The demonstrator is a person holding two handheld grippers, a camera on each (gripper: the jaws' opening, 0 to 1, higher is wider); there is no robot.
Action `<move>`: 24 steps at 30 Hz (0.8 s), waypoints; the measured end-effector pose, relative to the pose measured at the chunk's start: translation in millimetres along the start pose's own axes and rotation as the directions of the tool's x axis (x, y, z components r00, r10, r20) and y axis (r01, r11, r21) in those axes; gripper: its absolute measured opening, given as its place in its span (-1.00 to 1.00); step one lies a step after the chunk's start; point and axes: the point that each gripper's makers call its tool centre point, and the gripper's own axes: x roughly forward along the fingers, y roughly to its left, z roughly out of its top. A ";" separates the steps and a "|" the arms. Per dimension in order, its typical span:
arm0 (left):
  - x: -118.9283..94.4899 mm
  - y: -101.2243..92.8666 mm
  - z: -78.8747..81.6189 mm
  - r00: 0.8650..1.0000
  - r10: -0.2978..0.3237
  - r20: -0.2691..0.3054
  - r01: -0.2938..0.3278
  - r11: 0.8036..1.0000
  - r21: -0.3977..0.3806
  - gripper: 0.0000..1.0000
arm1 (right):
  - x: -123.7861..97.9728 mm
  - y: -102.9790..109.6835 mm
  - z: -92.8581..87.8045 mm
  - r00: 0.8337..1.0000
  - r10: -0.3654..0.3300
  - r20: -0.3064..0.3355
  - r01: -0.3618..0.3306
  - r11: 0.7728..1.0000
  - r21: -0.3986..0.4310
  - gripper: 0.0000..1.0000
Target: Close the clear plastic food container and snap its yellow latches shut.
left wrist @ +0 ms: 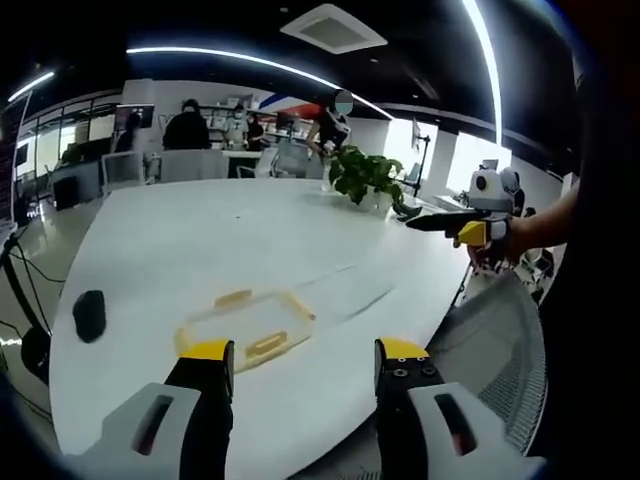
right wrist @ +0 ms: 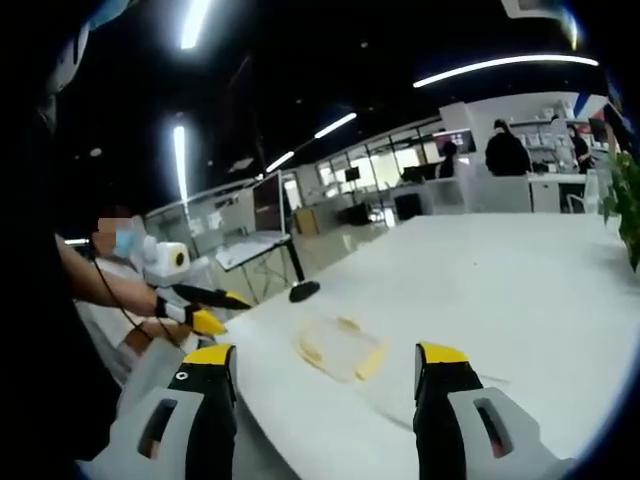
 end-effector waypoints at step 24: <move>2.1 19.5 -12.4 0.996 -0.024 -0.090 0.026 0.999 0.021 0.08 | 21.8 1.8 -4.0 0.998 0.035 -0.045 -0.037 0.998 -0.050 0.43</move>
